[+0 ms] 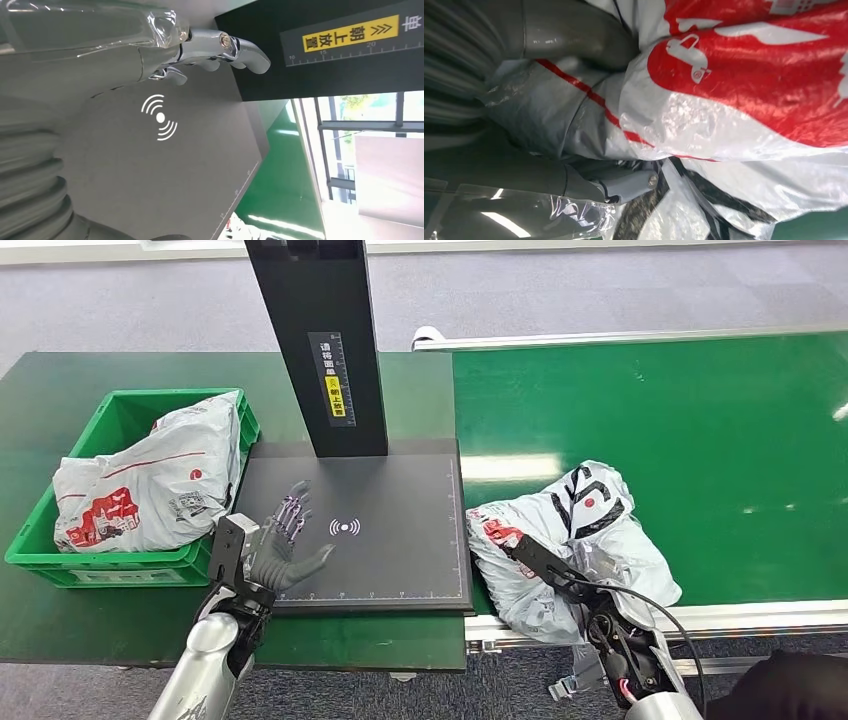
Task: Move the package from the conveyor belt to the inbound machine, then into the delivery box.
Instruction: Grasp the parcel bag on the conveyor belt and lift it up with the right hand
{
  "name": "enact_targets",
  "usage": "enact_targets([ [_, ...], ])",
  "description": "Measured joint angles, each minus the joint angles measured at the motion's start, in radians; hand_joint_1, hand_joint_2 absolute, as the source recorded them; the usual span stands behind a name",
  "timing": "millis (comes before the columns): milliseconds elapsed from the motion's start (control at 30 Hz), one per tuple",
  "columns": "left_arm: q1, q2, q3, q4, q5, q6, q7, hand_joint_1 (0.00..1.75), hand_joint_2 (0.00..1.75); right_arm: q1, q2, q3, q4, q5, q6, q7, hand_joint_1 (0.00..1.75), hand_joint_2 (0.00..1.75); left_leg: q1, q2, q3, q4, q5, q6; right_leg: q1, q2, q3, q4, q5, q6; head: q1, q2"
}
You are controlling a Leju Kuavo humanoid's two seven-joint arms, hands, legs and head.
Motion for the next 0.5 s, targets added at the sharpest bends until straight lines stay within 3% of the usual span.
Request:
enact_targets([
  [233,0.027,-0.001,0.015,-0.039,0.007,0.032,0.001,0.00,1.75,0.020,0.012,-0.030,-0.059,-0.058,-0.100,-0.108,1.75,1.75,0.000,-0.001,-0.005,0.000,0.000,0.000,0.000,0.000,-0.004,0.000,0.000,0.000,0.000,0.000],
  [500,0.048,-0.010,0.057,-0.102,0.050,0.137,-0.056,0.00,1.75,0.076,0.050,-0.093,-0.270,-0.363,-0.229,-0.445,1.75,1.75,0.000,-0.001,-0.007,0.000,0.000,0.000,0.000,0.000,-0.007,0.000,0.000,0.000,0.000,0.000],
])
